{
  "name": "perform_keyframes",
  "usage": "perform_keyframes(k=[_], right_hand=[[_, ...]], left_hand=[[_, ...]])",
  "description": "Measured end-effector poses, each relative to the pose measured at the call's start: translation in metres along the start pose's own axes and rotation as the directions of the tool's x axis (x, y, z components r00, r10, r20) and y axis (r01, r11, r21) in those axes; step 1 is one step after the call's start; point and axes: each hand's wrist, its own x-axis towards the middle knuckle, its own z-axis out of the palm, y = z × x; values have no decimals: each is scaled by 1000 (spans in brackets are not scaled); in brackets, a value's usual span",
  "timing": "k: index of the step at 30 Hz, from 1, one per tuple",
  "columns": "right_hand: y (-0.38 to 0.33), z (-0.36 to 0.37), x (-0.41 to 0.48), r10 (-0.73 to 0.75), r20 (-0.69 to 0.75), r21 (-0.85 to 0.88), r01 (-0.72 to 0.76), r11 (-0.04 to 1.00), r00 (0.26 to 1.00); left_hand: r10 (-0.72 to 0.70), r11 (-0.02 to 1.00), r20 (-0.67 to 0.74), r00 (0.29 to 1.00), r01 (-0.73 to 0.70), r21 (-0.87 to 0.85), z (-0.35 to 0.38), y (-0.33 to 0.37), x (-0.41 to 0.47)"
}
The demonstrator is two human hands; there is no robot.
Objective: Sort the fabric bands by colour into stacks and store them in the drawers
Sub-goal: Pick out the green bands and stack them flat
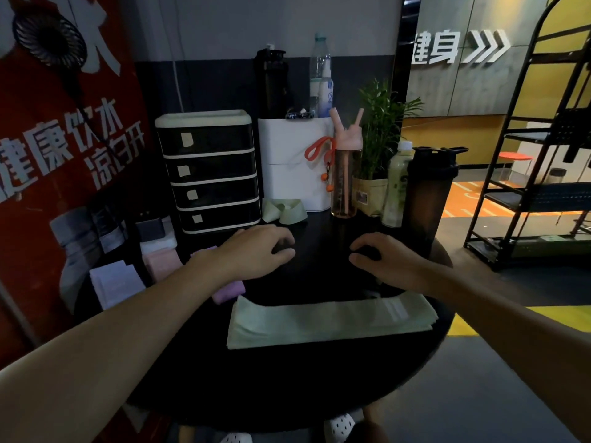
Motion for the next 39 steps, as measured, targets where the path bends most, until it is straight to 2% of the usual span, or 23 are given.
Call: perform_keyframes(k=[8, 12, 14, 17, 20, 24, 28, 34, 37, 39], right_hand=[[12, 59, 105, 110, 87, -148, -97, 984, 990], [31, 72, 136, 135, 161, -252, -91, 963, 978], [40, 79, 141, 133, 159, -340, -72, 938, 978], [45, 86, 144, 123, 143, -377, -61, 924, 982], [44, 88, 144, 113, 124, -389, -56, 919, 986], [44, 89, 142, 96, 105, -394, -47, 918, 990], [46, 90, 142, 86, 104, -388, -39, 921, 991], [43, 84, 141, 103, 122, -361, -53, 931, 987], [39, 78, 137, 118, 121, -284, -80, 956, 986], [34, 72, 137, 144, 80, -134, -133, 982, 986]], left_hand=[[-162, 984, -13, 987, 163, 69, 11, -47, 76], [-237, 971, -8, 972, 237, 42, 26, -78, 111], [-261, 965, -22, 965, 262, 16, 34, -88, 126], [-287, 958, -54, 956, 286, -29, 45, -93, 149], [-283, 956, -82, 956, 274, -103, 55, -93, 170], [-270, 959, -85, 959, 260, -114, 70, -94, 188], [-307, 942, -218, 927, 263, -208, 77, -93, 193], [-247, 939, -339, 908, 138, -315, 50, -81, 176], [-197, 945, -366, 909, 77, -319, 33, -72, 156], [-172, 944, -374, 911, 43, -328, 22, -65, 142]])
